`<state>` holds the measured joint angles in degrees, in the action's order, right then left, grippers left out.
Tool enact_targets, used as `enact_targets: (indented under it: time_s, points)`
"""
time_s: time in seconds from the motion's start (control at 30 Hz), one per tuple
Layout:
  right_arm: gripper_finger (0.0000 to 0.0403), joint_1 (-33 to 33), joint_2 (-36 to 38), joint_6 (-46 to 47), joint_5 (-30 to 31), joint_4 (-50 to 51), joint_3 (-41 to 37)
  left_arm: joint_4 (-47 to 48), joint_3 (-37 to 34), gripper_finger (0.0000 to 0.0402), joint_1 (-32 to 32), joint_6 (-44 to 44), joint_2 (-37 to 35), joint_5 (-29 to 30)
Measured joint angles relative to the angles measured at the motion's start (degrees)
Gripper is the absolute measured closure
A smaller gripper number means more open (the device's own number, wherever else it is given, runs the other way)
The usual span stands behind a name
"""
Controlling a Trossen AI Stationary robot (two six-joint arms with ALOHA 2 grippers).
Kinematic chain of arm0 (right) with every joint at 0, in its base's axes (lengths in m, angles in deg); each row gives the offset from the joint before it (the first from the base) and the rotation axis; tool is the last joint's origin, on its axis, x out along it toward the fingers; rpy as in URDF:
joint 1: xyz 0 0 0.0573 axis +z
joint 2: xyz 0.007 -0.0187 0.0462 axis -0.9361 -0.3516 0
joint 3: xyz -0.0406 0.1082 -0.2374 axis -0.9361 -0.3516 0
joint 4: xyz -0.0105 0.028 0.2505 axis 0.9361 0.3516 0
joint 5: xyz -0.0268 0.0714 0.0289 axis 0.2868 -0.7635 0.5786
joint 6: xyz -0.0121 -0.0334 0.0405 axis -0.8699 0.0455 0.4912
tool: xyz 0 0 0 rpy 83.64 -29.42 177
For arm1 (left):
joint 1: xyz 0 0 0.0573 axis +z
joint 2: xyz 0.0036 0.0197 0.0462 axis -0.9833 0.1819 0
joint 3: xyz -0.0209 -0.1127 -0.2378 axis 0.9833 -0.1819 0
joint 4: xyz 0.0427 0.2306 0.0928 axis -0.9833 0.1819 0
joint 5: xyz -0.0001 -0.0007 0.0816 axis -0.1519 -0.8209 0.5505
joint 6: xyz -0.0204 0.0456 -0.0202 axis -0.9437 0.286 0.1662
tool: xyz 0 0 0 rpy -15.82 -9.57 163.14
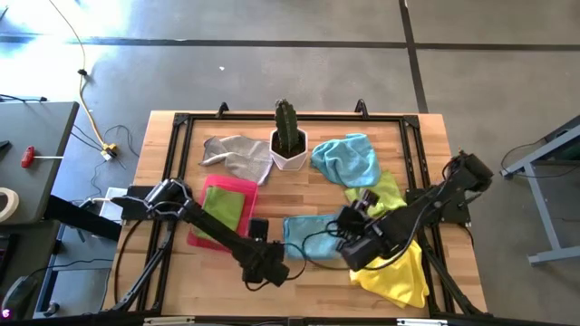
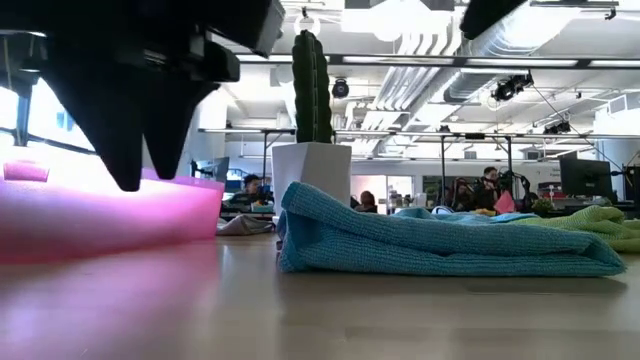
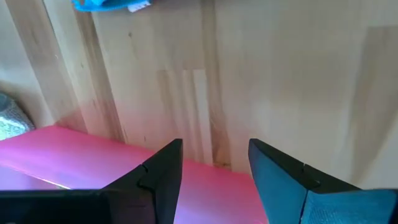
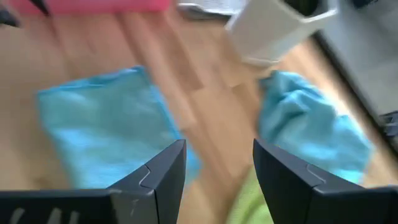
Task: Fold microfiber towels
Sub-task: Put the bottom blue towel in the pink bin
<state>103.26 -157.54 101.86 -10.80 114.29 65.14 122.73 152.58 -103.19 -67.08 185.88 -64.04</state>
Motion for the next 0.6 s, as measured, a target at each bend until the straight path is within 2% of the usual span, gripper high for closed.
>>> enact_targets:
  time_s: [0.07, 0.17, 0.27, 0.43, 0.6]
  points:
    - [0.0222, -0.5, 3.95, -0.27, 1.1, -1.98, -5.68, 0.0, 0.0, 0.0229, 1.02, 0.29, -0.02, -0.21]
    - [0.0222, -1.91, 11.61, 0.02, 0.49, -10.67, -17.67, 0.14, 0.0, 0.0229, 2.26, 1.69, -0.02, -0.48]
    - [0.0222, -3.16, 20.7, -1.67, -0.23, -25.6, -30.68, -0.17, 0.0, 0.0229, 3.56, 3.0, -0.04, -0.59]
    - [0.0222, -5.04, 33.68, -10.37, -3.14, -54.28, -50.75, -1.4, 0.0, 0.0229, 6.62, 4.97, -0.04, -2.37]
    - [0.0222, -6.77, 41.52, -20.72, -3.38, -78.16, -64.52, -3.66, 0.0, 0.0229, 9.15, 5.48, -0.04, -3.37]
